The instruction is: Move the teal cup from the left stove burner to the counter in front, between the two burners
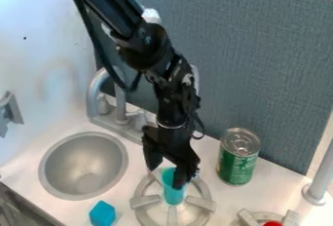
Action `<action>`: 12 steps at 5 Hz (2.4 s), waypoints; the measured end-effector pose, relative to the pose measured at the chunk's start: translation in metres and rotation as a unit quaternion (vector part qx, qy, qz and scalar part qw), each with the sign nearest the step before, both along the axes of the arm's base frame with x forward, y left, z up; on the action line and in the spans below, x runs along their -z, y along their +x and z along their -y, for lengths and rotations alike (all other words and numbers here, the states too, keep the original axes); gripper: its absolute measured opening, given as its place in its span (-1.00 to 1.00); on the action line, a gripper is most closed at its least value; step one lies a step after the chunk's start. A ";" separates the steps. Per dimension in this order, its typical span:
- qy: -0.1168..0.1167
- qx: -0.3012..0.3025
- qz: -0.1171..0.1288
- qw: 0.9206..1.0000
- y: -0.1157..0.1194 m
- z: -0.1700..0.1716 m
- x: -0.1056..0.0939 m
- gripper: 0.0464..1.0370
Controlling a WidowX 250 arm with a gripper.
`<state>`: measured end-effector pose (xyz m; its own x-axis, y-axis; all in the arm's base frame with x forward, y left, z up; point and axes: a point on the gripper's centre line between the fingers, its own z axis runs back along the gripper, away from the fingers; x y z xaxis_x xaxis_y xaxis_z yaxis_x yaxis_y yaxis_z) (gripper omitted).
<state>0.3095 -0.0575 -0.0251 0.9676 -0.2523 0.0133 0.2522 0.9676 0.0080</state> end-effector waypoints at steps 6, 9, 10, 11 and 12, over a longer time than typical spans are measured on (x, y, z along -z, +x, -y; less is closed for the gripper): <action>0.005 0.007 -0.026 1.000 0.012 0.021 0.023 0.93; -0.001 0.009 -0.052 0.999 0.010 0.023 0.039 0.85; -0.006 0.013 -0.049 0.999 0.011 0.024 0.040 0.29; -0.005 0.013 -0.048 0.999 0.011 0.024 0.040 -0.29; -0.003 0.006 -0.048 0.999 0.013 0.016 0.040 -0.72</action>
